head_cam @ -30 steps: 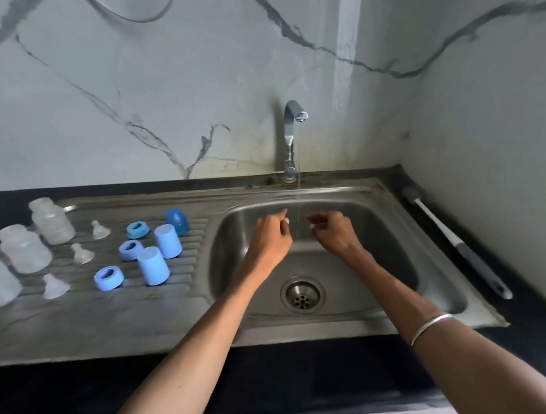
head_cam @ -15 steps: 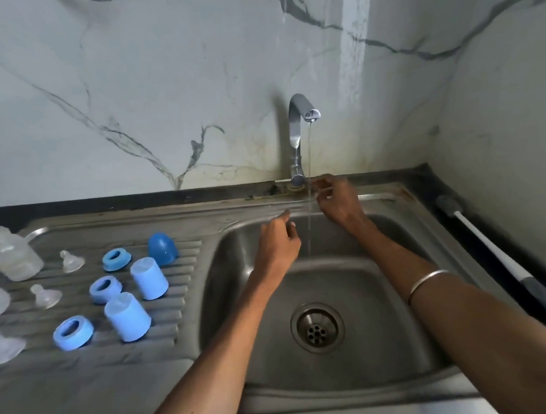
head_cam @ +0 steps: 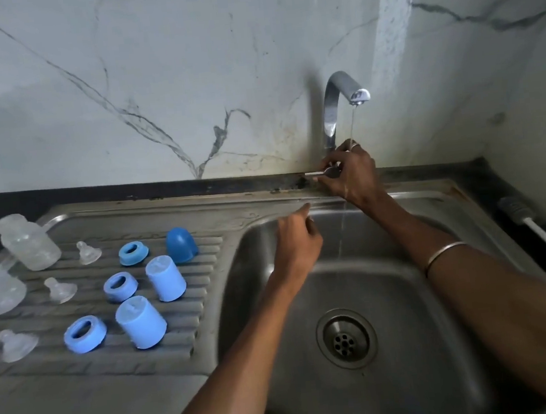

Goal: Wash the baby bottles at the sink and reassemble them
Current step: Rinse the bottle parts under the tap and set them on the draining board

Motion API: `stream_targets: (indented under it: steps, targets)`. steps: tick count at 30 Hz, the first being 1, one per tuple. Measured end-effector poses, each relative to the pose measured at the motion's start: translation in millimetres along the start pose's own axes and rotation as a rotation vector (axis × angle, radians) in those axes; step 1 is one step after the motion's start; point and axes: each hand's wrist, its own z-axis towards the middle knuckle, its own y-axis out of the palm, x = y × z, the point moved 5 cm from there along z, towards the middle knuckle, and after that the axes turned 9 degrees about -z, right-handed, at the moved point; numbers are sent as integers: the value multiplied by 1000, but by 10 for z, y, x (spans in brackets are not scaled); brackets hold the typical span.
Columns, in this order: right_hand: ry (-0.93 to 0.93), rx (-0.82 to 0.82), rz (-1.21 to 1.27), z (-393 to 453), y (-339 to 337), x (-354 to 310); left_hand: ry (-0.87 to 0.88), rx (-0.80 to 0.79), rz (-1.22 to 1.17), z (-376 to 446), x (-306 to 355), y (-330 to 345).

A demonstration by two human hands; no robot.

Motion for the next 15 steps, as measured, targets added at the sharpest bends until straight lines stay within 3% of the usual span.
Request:
stream_targets:
  steps: [4,6,11,15]
  targets:
    - [-59,78,-73,-15,-46,-45,-7,-20,-11,-6,-45,58]
    - [10,135,-77,-35,-94,-19,-13,-29,-17,-3,-64,78]
    - [182,187,195,-124,-137,46,6,-45,-30,-17,-46,127]
    - [240,161,264,-128,-111,80,9,-49,-39,7,-47,136]
